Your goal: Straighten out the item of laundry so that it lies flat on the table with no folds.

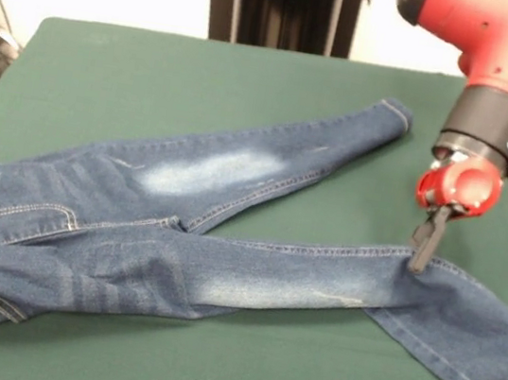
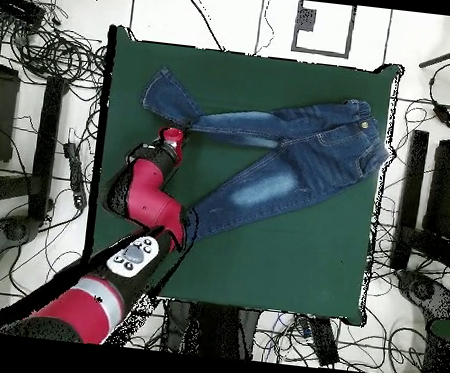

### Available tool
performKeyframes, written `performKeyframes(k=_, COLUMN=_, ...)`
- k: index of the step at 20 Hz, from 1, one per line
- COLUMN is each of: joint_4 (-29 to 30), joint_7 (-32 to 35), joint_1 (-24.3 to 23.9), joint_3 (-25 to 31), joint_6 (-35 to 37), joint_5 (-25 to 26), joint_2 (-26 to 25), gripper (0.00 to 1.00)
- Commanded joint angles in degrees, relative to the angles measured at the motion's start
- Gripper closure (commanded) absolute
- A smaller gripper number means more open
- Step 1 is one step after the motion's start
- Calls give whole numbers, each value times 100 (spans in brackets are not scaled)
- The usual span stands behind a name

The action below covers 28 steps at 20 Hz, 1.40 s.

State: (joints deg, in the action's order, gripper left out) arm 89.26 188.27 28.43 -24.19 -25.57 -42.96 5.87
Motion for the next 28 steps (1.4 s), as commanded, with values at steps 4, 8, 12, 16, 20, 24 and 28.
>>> performKeyframes(k=4, joint_4=707, joint_7=477, joint_1=-642, joint_3=1620, joint_6=1526, joint_5=391, joint_2=396, gripper=0)
performKeyframes(k=8, joint_4=721, joint_7=427, joint_1=-744, joint_3=1712, joint_6=1650, joint_5=415, joint_2=441, gripper=0)
performKeyframes(k=12, joint_4=791, joint_7=325, joint_1=-929, joint_3=1877, joint_6=1837, joint_5=575, joint_2=553, gripper=0)
performKeyframes(k=16, joint_4=880, joint_7=262, joint_1=-1143, joint_3=2077, joint_6=2189, joint_5=668, joint_2=685, gripper=0)
performKeyframes(k=20, joint_4=875, joint_7=252, joint_1=-1153, joint_3=2056, joint_6=2332, joint_5=668, joint_2=717, gripper=0)
performKeyframes(k=24, joint_4=888, joint_7=220, joint_1=-1242, joint_3=2102, joint_6=2478, joint_5=721, joint_2=753, gripper=0)
performKeyframes(k=28, joint_4=884, joint_7=157, joint_1=-1258, joint_3=2057, joint_6=2863, joint_5=707, joint_2=865, gripper=0)
